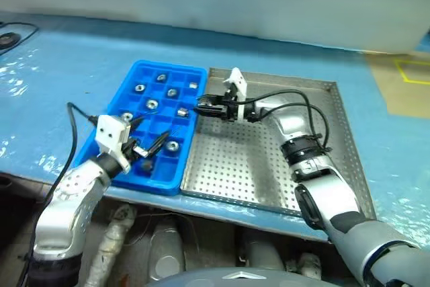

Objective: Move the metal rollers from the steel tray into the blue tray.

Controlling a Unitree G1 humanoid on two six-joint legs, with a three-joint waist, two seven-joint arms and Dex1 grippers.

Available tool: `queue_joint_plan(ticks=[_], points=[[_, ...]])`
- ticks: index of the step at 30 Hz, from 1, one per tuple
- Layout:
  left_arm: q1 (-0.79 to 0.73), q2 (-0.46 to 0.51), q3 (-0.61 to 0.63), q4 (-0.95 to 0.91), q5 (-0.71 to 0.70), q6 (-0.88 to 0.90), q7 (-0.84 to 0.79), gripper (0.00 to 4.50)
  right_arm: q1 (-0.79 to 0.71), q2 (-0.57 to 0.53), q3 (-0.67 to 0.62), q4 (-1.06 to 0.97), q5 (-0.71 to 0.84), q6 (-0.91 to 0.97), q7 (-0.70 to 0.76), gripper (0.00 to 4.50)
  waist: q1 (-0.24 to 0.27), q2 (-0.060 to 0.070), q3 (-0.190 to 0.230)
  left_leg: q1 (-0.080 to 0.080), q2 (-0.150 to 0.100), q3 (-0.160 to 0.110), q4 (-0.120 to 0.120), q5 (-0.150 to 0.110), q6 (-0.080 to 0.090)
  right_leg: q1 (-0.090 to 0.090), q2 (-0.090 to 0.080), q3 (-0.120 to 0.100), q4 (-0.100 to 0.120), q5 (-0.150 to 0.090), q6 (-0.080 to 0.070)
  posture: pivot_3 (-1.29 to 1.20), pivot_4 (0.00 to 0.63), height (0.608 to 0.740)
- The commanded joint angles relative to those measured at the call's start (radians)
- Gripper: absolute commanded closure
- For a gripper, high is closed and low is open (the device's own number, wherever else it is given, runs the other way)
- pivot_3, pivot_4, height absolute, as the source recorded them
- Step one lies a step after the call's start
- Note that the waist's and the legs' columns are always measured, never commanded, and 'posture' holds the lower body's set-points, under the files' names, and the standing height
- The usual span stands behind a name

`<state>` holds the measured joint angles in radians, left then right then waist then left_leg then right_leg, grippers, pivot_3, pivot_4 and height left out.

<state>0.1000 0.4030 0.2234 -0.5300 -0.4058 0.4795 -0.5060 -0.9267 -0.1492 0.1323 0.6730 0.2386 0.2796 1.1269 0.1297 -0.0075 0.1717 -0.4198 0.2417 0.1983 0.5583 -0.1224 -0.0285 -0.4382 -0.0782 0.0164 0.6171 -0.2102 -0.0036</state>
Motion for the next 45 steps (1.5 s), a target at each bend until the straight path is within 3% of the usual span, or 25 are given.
queue_joint_plan(ticks=[1,6,13,31,39,45], points=[[0.101,-0.025,0.057,-0.157,-0.012,0.006,0.076,0.0,-0.084,0.061,0.005,0.097,0.005,-0.079,0.069,2.68,0.028,0.0,0.0,-0.001,0.0,-0.001,0.0,0.0,0.0,0.0,0.0,-0.001,0.0,0.0,0.0,0.49,0.15,0.74],[0.196,-0.048,0.082,-0.247,-0.009,0.008,0.143,0.0,-0.141,0.129,0.035,0.247,-0.063,-0.192,0.09,2.68,0.099,0.001,0.001,-0.002,-0.001,-0.006,-0.004,0.0,-0.001,0.001,-0.002,-0.002,-0.001,-0.001,0.0,0.58,0.15,0.74],[0.217,-0.04,0.059,-0.262,-0.005,0.009,0.17,0.0,-0.185,0.155,0.028,0.397,-0.147,-0.307,-0.011,2.68,0.17,0.006,0.004,-0.003,-0.003,-0.02,-0.008,0.001,-0.003,0.001,-0.002,-0.002,-0.001,-0.005,0.007,0.58,0.15,0.74],[0.105,0.001,-0.022,-0.176,-0.005,0.019,0.132,0.0,-0.171,0.098,0.004,0.432,-0.2,-0.352,-0.062,2.68,0.183,0.006,0.004,-0.003,-0.002,-0.022,-0.012,0.005,-0.008,-0.001,0.003,-0.001,-0.001,-0.002,-0.001,0.46,0.15,0.74],[0.036,0.009,-0.055,-0.123,0.007,0.013,0.121,0.0,-0.148,0.093,-0.019,0.418,-0.207,-0.37,-0.096,0.03,0.177,0.007,0.003,-0.003,-0.002,-0.021,-0.012,0.005,-0.009,0.0,0.003,-0.002,-0.001,-0.002,-0.001,0.43,0.15,0.74],[-0.033,-0.007,-0.073,-0.056,0.026,-0.006,0.127,0.0,-0.162,0.087,-0.095,0.385,-0.141,-0.35,-0.115,0.03,0.157,0.007,0.003,-0.003,-0.002,-0.021,-0.011,0.006,-0.01,0.0,0.003,-0.003,0.001,-0.002,-0.001,0.38,0.15,0.74]])
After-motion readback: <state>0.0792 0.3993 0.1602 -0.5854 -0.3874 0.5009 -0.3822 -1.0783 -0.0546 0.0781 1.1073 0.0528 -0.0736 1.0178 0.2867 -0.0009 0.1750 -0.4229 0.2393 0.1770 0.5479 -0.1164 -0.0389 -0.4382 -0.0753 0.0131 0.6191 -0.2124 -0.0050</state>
